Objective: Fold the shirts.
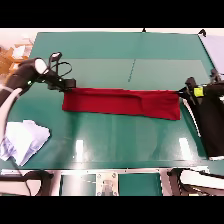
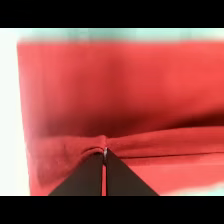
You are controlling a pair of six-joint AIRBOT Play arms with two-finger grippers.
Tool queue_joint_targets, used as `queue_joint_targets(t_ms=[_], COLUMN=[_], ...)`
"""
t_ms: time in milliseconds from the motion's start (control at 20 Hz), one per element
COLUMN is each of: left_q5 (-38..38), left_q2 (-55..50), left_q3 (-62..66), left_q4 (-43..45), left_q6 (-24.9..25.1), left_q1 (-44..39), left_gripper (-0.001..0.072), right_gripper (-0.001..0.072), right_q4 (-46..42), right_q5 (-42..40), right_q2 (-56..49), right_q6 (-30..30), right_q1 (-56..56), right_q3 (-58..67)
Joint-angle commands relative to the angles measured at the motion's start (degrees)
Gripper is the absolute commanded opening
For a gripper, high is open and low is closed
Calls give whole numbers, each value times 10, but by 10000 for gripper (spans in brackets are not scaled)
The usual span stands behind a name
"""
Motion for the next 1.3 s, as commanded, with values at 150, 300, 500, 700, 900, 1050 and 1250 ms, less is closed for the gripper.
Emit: queue_joint_targets(t_ms=[150, 300, 500, 700, 900, 1050, 1250], left_q5=[57, -75, -221, -249, -256, -254, -247], left_q2=[-120, -120, -120, -120, -120, -120, -120], left_q3=[119, 206, 266, 266, 266, 266, 266], left_q4=[0, 5, 4, -6, -24, -45, -113], left_q6=[14, 14, 14, 14, 23, 24, 41], left_q1=[6, 36, 70, 71, 70, 70, 67], left_gripper=[670, 670, 668, 235, 233, 233, 148], right_gripper=[291, 545, 647, 701, 703, 703, 359], right_q4=[14, 0, -66, -55, 0, -1, -1], right_q5=[-39, 78, 125, 142, 160, 148, 120], right_q2=[-159, -158, -166, -218, -279, -306, -308], right_q6=[-34, -110, -179, -238, -285, -284, -276], right_q1=[18, -28, -81, -87, -73, -43, -11], right_q3=[116, 194, 188, 161, 161, 161, 164])
